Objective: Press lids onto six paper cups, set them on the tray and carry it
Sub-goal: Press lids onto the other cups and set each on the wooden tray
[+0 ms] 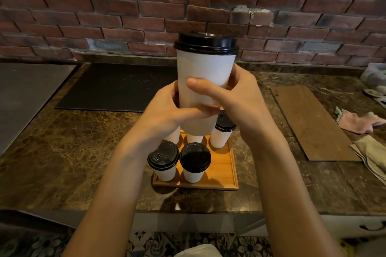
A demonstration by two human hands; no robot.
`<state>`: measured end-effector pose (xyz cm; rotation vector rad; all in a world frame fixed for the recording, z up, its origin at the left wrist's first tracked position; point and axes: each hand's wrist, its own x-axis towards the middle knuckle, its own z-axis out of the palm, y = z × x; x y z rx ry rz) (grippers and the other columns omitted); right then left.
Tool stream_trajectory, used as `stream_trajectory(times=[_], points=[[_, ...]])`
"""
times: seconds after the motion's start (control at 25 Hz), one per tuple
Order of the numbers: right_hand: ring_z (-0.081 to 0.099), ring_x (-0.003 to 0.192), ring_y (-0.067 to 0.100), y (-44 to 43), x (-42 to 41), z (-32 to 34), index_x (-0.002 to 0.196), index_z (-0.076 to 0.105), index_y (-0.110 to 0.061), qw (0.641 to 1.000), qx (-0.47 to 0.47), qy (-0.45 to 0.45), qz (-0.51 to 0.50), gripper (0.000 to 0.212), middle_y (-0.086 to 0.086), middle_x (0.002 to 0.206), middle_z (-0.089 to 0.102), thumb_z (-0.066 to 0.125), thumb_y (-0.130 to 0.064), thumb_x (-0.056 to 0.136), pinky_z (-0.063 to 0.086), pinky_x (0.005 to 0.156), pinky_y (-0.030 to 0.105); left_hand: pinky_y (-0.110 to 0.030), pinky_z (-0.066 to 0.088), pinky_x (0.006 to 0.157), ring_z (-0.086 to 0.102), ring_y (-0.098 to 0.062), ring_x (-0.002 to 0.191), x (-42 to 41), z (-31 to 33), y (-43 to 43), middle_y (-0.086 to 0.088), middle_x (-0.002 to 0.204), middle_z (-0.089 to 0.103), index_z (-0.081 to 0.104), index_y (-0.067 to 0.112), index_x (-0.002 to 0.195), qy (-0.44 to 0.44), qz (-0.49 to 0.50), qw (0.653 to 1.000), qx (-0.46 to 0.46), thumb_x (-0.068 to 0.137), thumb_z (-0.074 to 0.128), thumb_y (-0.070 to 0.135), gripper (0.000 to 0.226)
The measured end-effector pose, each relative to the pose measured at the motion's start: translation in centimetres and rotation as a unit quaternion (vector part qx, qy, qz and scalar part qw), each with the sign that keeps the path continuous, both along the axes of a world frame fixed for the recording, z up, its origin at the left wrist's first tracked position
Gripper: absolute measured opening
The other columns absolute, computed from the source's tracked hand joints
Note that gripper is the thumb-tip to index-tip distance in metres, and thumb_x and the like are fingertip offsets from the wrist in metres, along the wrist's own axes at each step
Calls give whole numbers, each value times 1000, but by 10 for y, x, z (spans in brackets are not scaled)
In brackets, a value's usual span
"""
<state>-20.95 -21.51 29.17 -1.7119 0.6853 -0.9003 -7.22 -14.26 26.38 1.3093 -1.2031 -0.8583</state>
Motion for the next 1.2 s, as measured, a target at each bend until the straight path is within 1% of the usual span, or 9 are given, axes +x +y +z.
stream_trajectory(times=[0.12, 0.24, 0.32, 0.44, 0.56, 0.84, 1.0, 1.08, 1.2], points=[[68, 94, 3, -1, -3, 1, 113, 62, -26, 999, 24, -23, 36, 47, -12, 99, 71, 78, -36, 70, 54, 71, 15, -11, 50, 71, 64, -3, 98, 2, 2, 3, 16, 101, 68, 58, 36, 110, 21, -40, 999, -8, 62, 79, 38, 53], [69, 100, 11, -3, -5, -3, 121, 61, -17, 995, 59, -43, 66, 52, -3, 108, 71, 75, -31, 73, 55, 77, 21, -11, 50, 72, 65, -3, 98, 4, 1, 5, 16, 101, 69, 61, 41, 106, 32, -73, 997, -12, 67, 77, 33, 43], [68, 102, 12, -4, -5, -4, 122, 61, -17, 994, 68, -42, 79, 51, -2, 109, 71, 73, -30, 74, 55, 79, 23, -11, 51, 72, 64, -3, 99, 4, 0, 6, 16, 101, 69, 61, 40, 107, 39, -78, 996, -13, 68, 77, 32, 43], [68, 100, 11, -5, -5, -4, 120, 61, -18, 993, 72, -29, 86, 49, -4, 106, 71, 72, -31, 74, 54, 78, 22, -11, 50, 72, 65, -4, 99, 4, -1, 5, 14, 102, 69, 60, 34, 111, 32, -64, 997, -15, 68, 80, 29, 47], [69, 96, 8, -6, -2, -3, 118, 62, -18, 995, 54, -20, 79, 47, -6, 100, 71, 73, -32, 74, 54, 74, 19, -12, 51, 71, 65, -4, 98, 2, 0, 3, 14, 101, 69, 59, 32, 112, 20, -45, 999, -19, 69, 79, 25, 47], [66, 93, -2, -5, 3, -2, 119, 57, -24, 999, 18, -18, 31, 59, -11, 102, 67, 77, -40, 67, 54, 70, 15, -8, 49, 65, 61, 4, 93, -6, -1, 0, 23, 97, 65, 54, 38, 112, -15, 38, 999, -19, 61, 80, 36, 57], [65, 94, -1, -4, 8, -6, 126, 53, -23, 1000, 1, -5, -8, 70, -10, 108, 64, 78, -45, 64, 56, 72, 16, -3, 46, 61, 57, 14, 89, -11, -5, -3, 20, 96, 62, 50, 36, 113, -34, 82, 996, -28, 67, 83, 27, 57], [64, 94, -2, -4, 9, -7, 125, 53, -23, 1000, 0, 0, -13, 70, -11, 108, 64, 78, -45, 64, 55, 72, 14, -2, 46, 62, 56, 16, 90, -13, -7, -3, 20, 99, 60, 48, 39, 112, -41, 85, 995, -28, 68, 82, 27, 57], [64, 91, -6, -6, 6, -7, 121, 55, -24, 1000, 11, -12, -5, 65, -12, 105, 65, 79, -42, 64, 53, 68, 11, -3, 46, 62, 56, 14, 92, -12, -4, -1, 24, 96, 62, 47, 48, 106, -43, 71, 996, -25, 63, 82, 37, 56]])
